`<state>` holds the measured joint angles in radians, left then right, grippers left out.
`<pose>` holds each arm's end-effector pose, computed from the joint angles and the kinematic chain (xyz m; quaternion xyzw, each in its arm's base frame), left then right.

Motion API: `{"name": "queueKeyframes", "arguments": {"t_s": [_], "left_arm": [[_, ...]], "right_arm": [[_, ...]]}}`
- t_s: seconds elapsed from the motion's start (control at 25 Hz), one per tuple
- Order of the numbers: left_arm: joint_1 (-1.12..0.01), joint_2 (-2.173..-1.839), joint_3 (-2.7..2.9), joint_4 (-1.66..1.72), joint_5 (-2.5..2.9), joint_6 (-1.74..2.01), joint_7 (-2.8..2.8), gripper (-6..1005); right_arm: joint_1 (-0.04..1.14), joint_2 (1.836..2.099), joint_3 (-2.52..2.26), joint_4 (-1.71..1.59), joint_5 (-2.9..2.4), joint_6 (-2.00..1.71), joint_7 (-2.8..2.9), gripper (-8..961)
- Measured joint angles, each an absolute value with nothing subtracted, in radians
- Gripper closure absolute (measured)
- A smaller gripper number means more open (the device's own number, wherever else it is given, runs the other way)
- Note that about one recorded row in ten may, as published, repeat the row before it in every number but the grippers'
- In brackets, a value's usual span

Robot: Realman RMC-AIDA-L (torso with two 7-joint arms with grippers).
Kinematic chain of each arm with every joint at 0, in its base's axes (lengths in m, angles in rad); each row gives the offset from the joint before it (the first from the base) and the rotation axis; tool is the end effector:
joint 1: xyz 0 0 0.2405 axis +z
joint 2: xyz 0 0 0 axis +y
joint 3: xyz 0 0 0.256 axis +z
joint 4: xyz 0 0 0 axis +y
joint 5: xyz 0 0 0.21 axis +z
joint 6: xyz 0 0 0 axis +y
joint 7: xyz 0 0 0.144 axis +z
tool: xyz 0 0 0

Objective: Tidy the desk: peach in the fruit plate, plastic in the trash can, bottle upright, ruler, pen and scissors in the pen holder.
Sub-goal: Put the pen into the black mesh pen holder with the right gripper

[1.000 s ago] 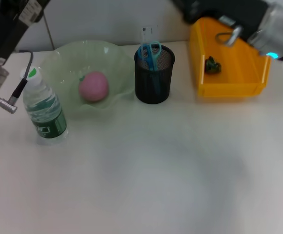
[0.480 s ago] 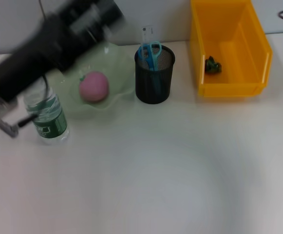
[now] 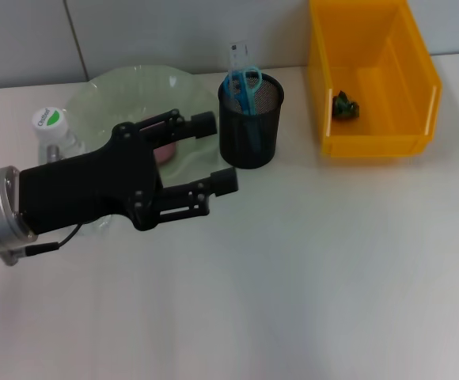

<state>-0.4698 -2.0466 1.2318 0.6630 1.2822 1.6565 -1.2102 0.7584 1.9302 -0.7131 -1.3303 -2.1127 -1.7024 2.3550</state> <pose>-0.1880 0.3095 -0.0064 -0.9028 -0.0687 -0.4212 0.0535 0.1263 0.3985 0.1534 -0.9193 0.2914 0.1738 0.1992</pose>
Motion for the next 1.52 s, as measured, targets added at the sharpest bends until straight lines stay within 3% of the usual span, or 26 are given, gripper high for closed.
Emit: {"name": "queueKeyframes", "arguments": {"t_s": [0.2,0.64,0.8,1.52], "left_arm": [[-0.455,-2.052,1.191,0.662,1.32,1.654,-1.216,216],[-0.426,-2.053,1.172,0.66,1.323,1.648,-1.22,215],[-0.419,-2.055,1.173,0.66,1.326,1.648,-1.218,215],[-0.412,-2.064,1.171,0.634,1.399,1.625,-1.191,214]], "right_arm": [[0.897,1.894,-0.654,-1.315,-2.322,-1.815,2.482,787],[1.073,1.876,-0.666,-1.21,-2.613,-1.912,2.52,777],[1.127,1.858,-0.732,-1.073,-2.671,-1.88,2.52,773],[1.245,1.851,-0.843,-0.8,-2.733,-1.675,2.534,758]]}}
